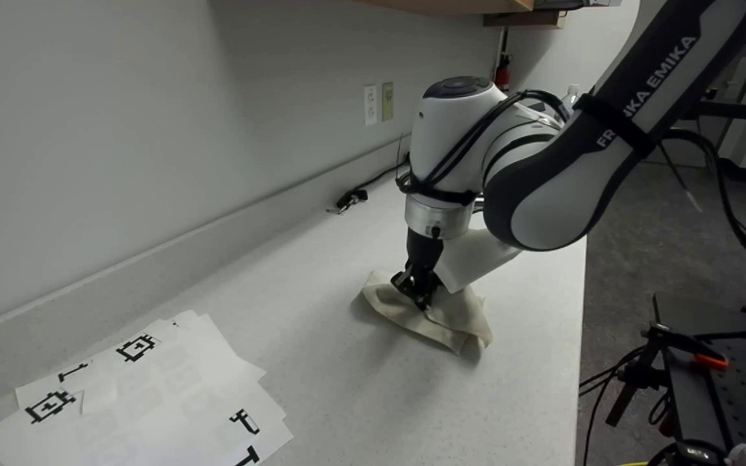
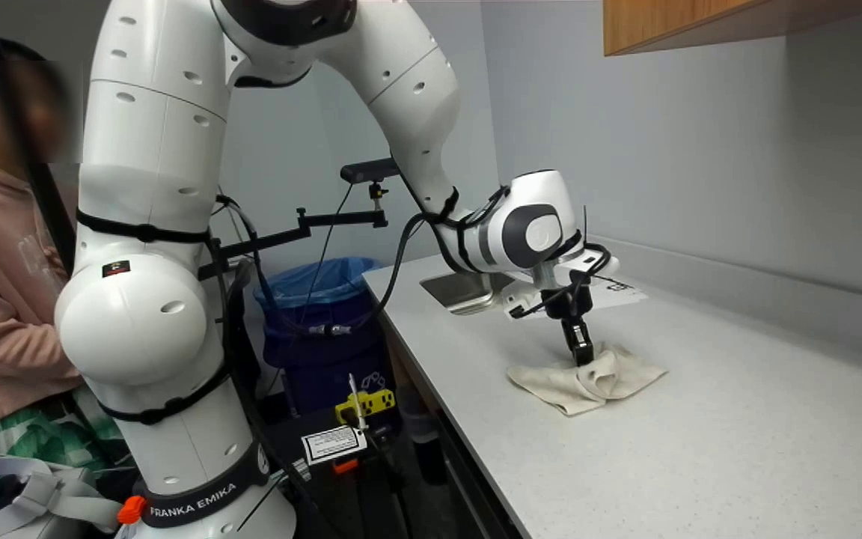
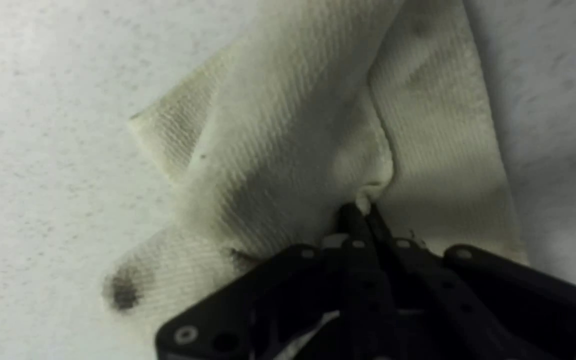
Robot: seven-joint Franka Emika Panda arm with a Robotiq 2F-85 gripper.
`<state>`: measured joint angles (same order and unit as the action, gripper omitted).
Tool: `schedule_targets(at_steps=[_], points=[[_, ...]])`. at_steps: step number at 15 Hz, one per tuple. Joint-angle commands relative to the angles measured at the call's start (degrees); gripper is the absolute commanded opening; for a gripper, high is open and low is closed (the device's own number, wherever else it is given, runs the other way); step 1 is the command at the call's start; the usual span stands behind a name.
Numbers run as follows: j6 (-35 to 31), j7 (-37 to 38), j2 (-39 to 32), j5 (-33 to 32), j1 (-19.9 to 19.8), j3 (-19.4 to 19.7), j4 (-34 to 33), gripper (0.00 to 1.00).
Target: Use the white cloth to wipe the table
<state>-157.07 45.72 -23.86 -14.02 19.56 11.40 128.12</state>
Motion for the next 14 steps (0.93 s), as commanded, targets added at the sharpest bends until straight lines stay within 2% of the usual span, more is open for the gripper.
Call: schedule_targets(at_steps=[1,7,14], points=[[1.61,-1.13,0.06,0.87,1.81,-5.61,-0.73,0.01],[5.24,-6.05,1.5,2.86,2.15,-13.96,0.2,0.01],[9.97,-6.55,6.52,1.22,1.27,-13.52,2.42,0.01]])
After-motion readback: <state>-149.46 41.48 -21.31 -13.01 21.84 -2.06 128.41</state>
